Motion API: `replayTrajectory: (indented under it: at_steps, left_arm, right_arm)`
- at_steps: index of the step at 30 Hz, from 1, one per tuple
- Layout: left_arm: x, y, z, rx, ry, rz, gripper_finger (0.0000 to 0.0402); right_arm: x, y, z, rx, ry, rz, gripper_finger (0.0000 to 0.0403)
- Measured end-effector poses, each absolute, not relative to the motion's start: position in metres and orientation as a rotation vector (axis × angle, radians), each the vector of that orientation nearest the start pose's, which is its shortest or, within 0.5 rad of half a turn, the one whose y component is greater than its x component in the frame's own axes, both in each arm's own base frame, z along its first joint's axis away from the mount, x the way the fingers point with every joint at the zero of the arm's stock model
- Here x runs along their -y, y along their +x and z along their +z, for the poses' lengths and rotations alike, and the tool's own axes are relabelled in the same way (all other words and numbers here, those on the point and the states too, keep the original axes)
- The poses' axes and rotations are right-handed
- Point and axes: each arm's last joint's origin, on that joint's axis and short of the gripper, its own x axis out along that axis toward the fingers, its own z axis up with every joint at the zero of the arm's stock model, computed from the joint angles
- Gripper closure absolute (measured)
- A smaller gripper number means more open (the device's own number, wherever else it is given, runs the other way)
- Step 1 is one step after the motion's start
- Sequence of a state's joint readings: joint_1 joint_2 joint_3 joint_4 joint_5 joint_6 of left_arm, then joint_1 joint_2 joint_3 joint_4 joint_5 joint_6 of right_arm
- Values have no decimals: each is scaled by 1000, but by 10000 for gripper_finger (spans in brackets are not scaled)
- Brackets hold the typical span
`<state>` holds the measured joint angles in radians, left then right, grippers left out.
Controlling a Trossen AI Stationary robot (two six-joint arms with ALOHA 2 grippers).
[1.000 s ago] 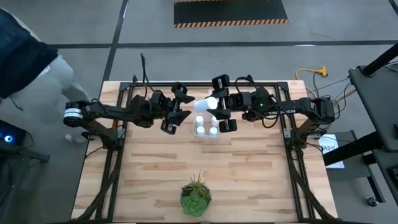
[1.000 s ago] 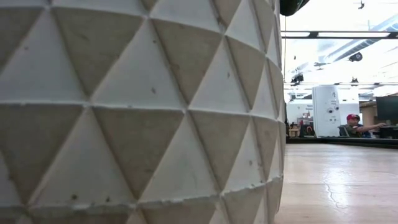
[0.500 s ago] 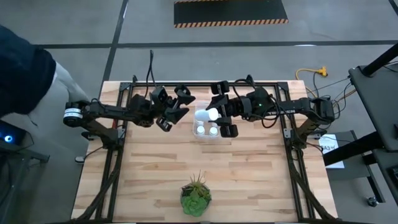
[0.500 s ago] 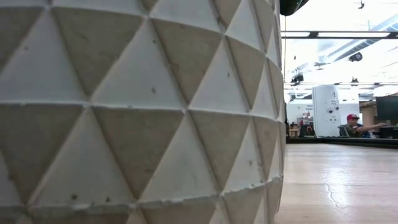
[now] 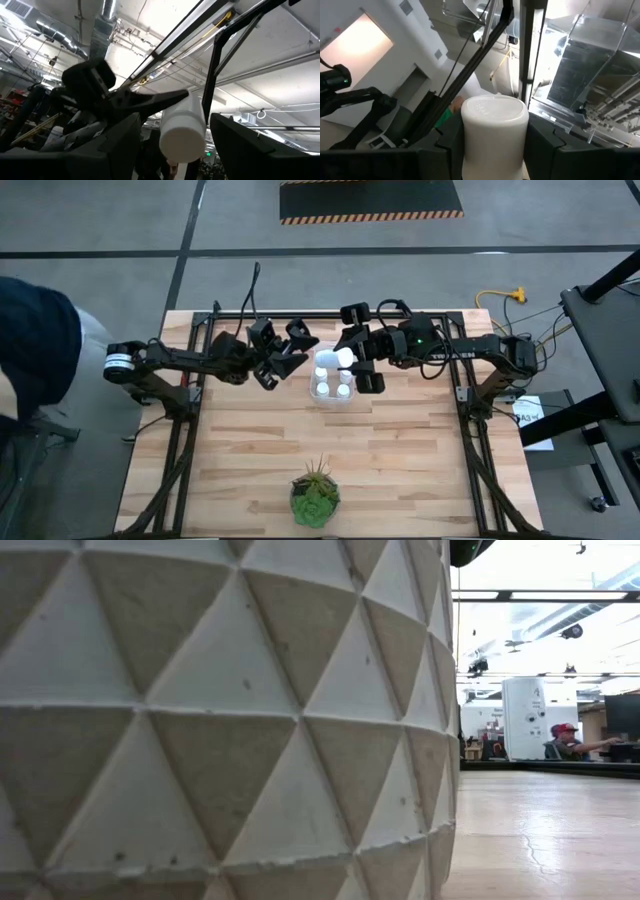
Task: Pick and place pill bottles into a basket
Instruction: Put the white pill bottle into the transparent bin
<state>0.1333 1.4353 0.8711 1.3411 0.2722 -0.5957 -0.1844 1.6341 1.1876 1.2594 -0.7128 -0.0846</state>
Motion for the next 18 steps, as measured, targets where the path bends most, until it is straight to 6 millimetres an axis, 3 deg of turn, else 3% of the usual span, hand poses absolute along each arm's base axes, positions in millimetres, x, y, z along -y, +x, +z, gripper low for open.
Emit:
replayTrajectory:
  at_steps: [18]
  left_arm:
    - [-30, 291, 352, 697, -342, -355, 178]
  right_arm:
    - [48, 343, 380, 753, -451, 496, 267]
